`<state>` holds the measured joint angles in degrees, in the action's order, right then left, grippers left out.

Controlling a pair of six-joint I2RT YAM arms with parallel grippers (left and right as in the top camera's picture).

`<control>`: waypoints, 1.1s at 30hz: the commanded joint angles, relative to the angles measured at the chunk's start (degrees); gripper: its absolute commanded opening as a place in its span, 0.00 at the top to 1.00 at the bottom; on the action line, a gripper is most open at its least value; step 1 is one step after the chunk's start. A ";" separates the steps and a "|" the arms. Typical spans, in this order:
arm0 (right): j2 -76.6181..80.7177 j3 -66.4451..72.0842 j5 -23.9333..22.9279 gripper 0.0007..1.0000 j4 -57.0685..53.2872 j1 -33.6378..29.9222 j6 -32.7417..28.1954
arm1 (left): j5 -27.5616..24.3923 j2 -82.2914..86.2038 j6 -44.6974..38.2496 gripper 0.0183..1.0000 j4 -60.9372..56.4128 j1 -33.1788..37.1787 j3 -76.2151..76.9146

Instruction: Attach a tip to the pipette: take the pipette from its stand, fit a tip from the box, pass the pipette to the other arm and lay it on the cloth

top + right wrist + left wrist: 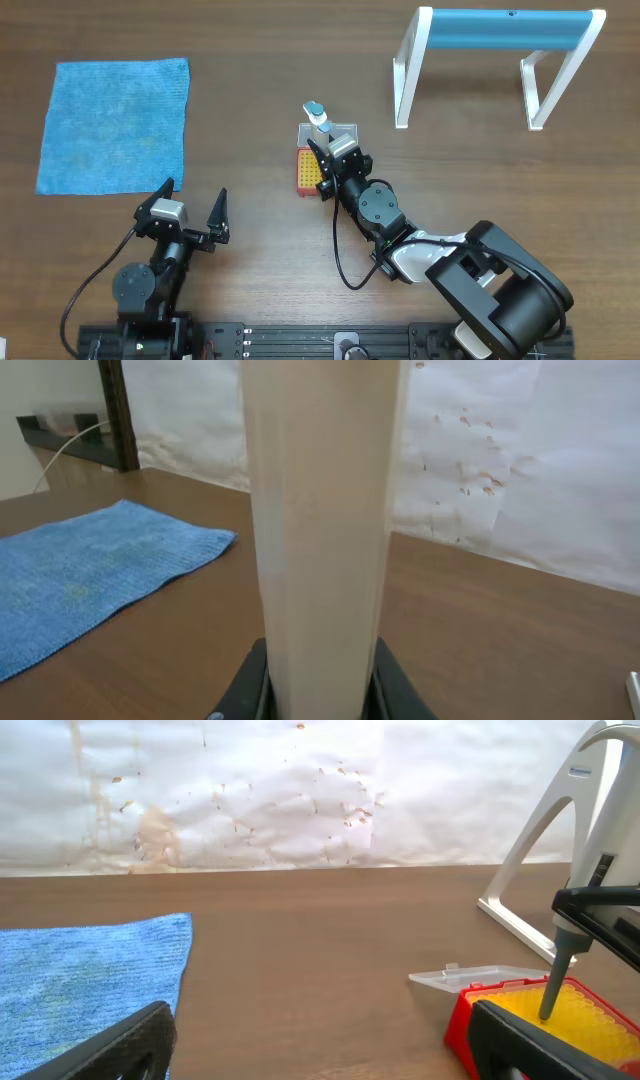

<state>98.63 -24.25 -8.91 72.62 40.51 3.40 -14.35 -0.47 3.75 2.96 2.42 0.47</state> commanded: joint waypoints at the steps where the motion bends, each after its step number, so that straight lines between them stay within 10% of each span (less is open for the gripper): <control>1: 3.96 1.90 -1.20 0.93 -3.39 0.00 2.16 | 0.66 0.26 0.46 0.06 0.28 -0.24 -0.15; 33: -7.80 2.97 -1.11 0.93 10.82 -0.20 -0.72 | 0.66 0.26 0.46 0.06 0.28 -0.24 -0.15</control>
<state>92.90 -21.63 -10.17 81.84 40.47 3.73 -14.35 -0.47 3.75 2.96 2.42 0.47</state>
